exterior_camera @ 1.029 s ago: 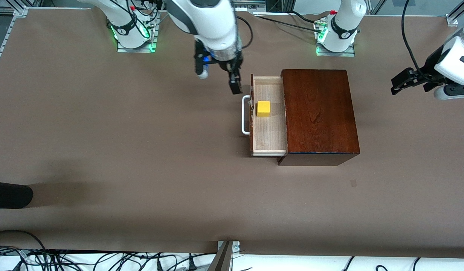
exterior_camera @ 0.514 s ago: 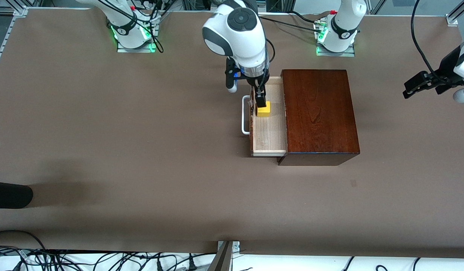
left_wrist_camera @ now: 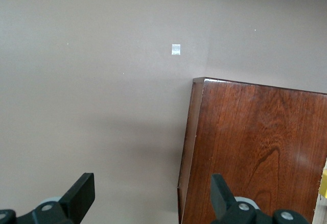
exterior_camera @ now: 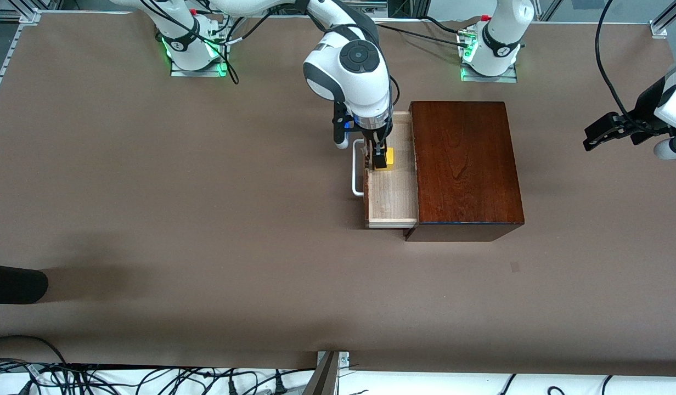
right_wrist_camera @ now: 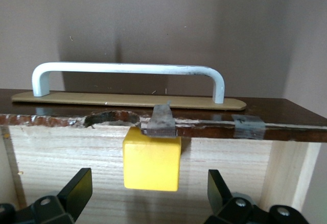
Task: Open drawer, take yellow block, close drawer
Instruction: 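Lower the right gripper into the drawer and grasp the yellow block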
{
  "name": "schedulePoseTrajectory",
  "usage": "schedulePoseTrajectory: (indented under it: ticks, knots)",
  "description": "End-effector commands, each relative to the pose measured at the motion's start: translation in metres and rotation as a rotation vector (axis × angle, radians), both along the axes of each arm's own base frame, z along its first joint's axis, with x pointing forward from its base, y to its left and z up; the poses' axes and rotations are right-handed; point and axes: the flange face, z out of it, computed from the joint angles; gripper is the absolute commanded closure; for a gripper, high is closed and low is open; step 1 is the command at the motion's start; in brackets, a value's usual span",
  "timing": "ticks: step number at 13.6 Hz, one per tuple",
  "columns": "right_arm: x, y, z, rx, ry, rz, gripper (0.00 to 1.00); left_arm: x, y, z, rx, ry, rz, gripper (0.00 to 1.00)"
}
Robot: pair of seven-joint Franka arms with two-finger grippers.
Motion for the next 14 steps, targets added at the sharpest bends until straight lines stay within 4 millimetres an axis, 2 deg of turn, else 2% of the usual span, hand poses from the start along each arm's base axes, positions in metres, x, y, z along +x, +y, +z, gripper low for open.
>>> schedulePoseTrajectory:
  ticks: [1, 4, 5, 6, 8, 9, 11, 14]
  knots:
    - [0.001, 0.009, -0.012, -0.007, -0.022, -0.009, 0.00, 0.010, 0.002, -0.002, -0.027, -0.005, -0.017, 0.00]
    - [0.002, 0.010, -0.030, -0.012, -0.022, -0.008, 0.01, 0.012, 0.002, -0.002, -0.027, -0.012, -0.015, 0.00]
    - [0.003, 0.010, -0.036, -0.013, -0.018, -0.008, 0.11, 0.014, 0.003, -0.003, -0.026, -0.020, -0.014, 0.00]
    - [0.002, 0.011, -0.043, -0.015, -0.017, -0.004, 0.27, 0.014, 0.004, -0.003, -0.026, -0.023, -0.011, 0.00]
    - [-0.003, 0.014, -0.045, -0.023, -0.026, 0.008, 0.71, 0.014, 0.004, -0.003, -0.026, -0.022, -0.011, 0.00]
    - [-0.002, 0.014, -0.043, -0.024, -0.033, 0.011, 0.89, 0.014, 0.004, -0.003, -0.026, -0.022, -0.011, 0.00]
    - [0.002, 0.013, -0.028, -0.018, -0.039, 0.004, 0.97, 0.014, 0.004, -0.003, -0.026, -0.022, -0.009, 0.00]
    - [0.014, 0.007, 0.021, -0.043, -0.028, -0.006, 0.98, 0.014, 0.004, -0.003, -0.026, -0.022, -0.011, 0.00]
